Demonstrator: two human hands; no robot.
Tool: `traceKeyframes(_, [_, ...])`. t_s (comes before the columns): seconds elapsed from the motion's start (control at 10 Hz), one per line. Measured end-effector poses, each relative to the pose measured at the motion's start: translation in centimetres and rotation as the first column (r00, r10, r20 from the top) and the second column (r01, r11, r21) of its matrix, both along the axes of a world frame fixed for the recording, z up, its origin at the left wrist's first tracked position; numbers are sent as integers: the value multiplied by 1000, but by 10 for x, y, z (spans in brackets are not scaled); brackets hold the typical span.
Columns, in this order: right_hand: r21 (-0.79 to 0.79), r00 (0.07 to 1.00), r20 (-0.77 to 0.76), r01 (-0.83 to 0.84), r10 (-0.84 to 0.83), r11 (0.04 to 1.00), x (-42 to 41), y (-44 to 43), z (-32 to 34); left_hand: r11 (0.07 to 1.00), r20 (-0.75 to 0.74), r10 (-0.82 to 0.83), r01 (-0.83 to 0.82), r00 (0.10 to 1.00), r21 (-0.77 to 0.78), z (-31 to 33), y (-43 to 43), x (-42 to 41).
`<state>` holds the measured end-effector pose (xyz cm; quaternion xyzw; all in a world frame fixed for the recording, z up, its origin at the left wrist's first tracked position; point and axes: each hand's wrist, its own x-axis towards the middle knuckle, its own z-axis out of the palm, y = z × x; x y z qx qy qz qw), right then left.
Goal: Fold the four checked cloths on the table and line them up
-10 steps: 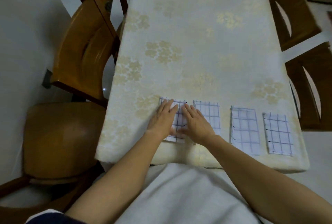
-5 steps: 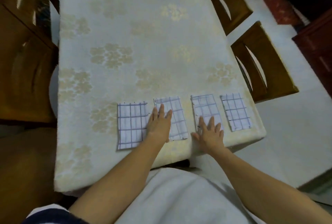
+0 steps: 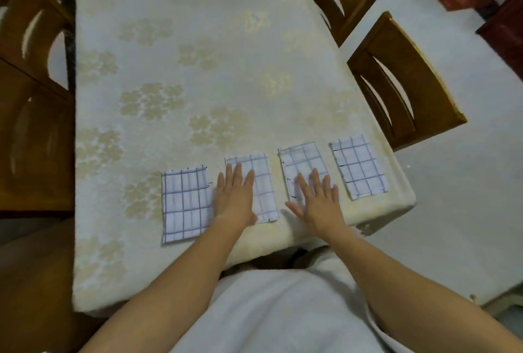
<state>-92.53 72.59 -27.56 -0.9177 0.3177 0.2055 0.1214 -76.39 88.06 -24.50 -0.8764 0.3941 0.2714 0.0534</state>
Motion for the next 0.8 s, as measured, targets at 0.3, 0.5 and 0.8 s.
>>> traceKeyframes(0.3, [-23, 991, 47, -122, 123, 992, -6, -29, 8, 1000, -44, -13, 13, 999, -3, -7, -58, -59])
traceKeyframes(0.5, [33, 953, 124, -281, 275, 959, -7, -66, 30, 998, 102, 56, -52, 993, -37, 13, -64, -61])
traceKeyframes(0.8, [168, 920, 349, -246, 176, 955, -18, -95, 69, 957, 127, 287, -278, 949, -84, 66, -33, -89])
